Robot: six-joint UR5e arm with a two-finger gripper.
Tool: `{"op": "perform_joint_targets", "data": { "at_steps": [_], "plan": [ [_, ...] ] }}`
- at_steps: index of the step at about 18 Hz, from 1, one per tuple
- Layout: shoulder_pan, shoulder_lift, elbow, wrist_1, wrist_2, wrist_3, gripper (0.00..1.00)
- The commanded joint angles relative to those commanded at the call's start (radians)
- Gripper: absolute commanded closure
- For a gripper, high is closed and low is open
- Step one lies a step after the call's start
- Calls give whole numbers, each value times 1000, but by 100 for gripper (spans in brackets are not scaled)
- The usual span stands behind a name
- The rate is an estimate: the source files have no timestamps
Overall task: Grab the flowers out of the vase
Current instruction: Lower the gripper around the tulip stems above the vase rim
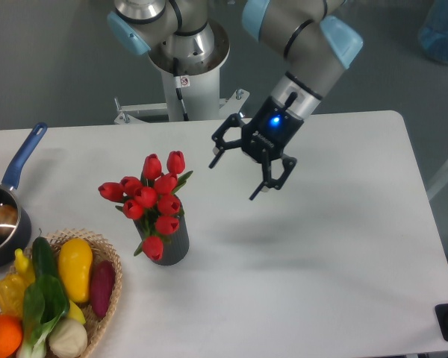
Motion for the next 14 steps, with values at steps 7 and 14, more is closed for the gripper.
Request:
{"op": "perform_joint_targets", "data": {
  "at_steps": [7,14],
  "plan": [
    [-51,-23,-38,6,-141,57,0],
    [-100,-41,-35,50,-175,54,4]
  ]
}}
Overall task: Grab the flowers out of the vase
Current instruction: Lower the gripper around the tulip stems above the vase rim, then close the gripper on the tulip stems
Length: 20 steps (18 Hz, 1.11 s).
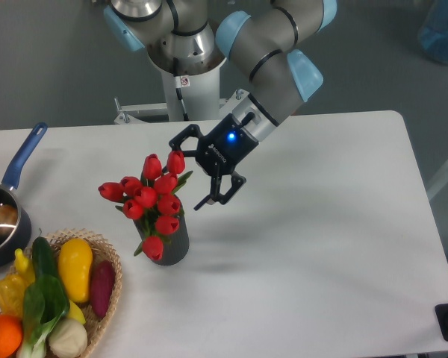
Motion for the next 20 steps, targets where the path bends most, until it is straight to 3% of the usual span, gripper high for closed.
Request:
{"op": "perform_joint_targets", "data": {
  "at_steps": [3,6,8,11,12,20],
  "plan": [
    [-17,-14,0,40,-9,-8,7],
    [-29,-15,2,40,-8,-8,25],
    [-29,-19,3,40,-8,-8,46],
    [-26,-19,12,43,1,-5,86],
    [-23,-17,15,42,8,-6,93],
    [-20,12,41,37,38,-104,99]
  ]
}}
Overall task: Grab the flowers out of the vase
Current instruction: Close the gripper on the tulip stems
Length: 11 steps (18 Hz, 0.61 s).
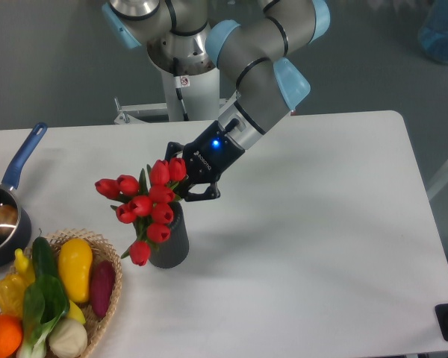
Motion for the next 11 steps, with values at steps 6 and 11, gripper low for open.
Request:
{"op": "perform_joint_targets", "data": {
  "at_steps": [6,11],
  "plan": [
    [14,47,23,-8,-18,-80,99],
    [28,58,90,-8,-77,-208,99]
  ]
}}
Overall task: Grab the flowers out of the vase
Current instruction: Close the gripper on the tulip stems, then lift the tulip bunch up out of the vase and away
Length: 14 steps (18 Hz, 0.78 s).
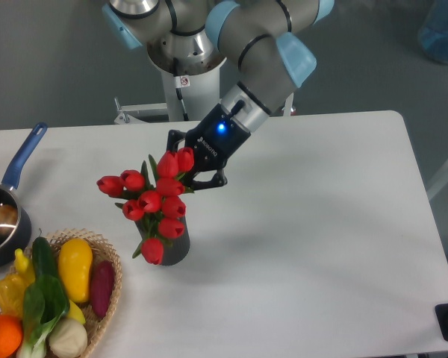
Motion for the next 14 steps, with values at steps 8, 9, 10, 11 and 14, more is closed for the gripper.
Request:
{"op": "perform_joint_targets", "data": {
  "at_steps": [8,9,10,11,14],
  "plan": [
    [67,43,78,3,-111,-210,99],
    [69,44,87,3,-115,-227,99],
    [77,45,97,3,-115,-241,99],
    [83,46,107,3,-115,-255,99],
    [115,51,143,5,-114,-328,100]
  ]
}}
